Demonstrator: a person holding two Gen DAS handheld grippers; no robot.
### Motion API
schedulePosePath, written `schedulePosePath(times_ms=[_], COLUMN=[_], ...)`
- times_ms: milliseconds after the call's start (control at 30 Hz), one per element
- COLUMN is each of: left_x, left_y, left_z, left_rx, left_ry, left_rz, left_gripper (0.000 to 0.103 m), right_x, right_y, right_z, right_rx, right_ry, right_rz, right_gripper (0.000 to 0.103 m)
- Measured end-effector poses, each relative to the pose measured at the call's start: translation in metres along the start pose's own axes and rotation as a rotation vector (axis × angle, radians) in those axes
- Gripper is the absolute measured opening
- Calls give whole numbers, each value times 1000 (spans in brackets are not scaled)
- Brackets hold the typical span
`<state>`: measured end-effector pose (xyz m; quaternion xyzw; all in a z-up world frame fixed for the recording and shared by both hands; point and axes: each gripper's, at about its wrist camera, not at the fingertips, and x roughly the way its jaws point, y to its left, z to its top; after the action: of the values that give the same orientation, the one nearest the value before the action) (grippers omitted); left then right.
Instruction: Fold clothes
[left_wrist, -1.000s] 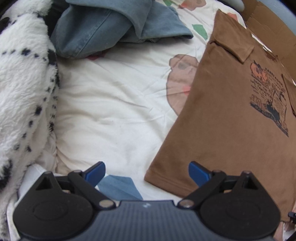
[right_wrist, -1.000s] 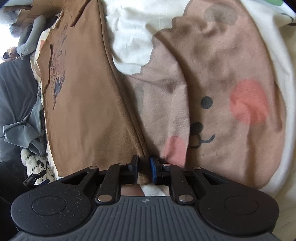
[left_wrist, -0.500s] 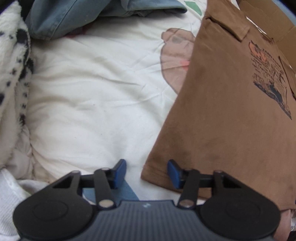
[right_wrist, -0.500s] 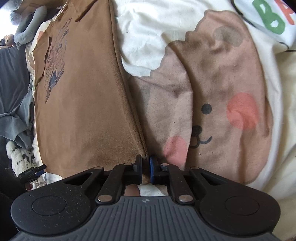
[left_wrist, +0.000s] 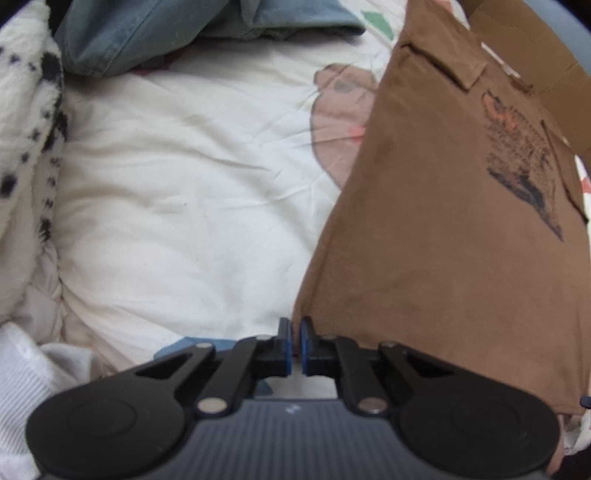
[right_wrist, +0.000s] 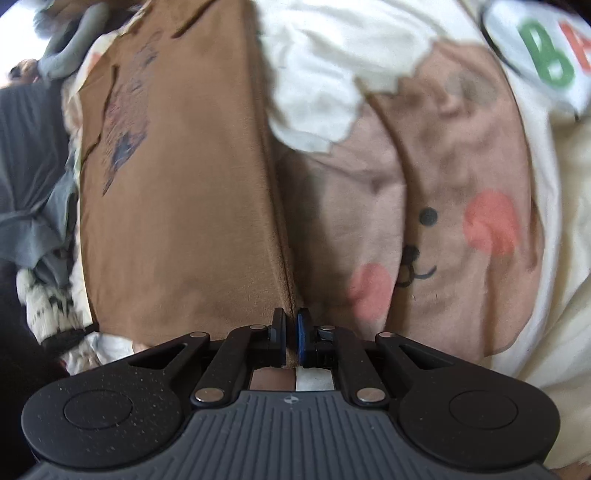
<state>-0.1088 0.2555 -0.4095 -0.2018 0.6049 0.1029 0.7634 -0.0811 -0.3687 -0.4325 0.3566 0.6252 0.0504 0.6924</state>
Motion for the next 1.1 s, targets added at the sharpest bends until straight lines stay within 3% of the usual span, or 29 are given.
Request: schedulePosePath(times_ms=[367,833,1100], left_x=[-43,-60,-60], left_y=[-11,-19,-18], left_z=[-3,-34,-54], left_rx=[3,14,11], left_ry=[-15,25,78], left_rz=[-43,-74,-74], left_gripper=[4,4,3], right_x=[-37,-68,-81], right_y=[19,24,17], right_z=[10,19,6], right_rx=[-96,-142,-140], right_ry=[10,35,68], right_rz=[4,-56,-85], right_gripper=[3,3,3])
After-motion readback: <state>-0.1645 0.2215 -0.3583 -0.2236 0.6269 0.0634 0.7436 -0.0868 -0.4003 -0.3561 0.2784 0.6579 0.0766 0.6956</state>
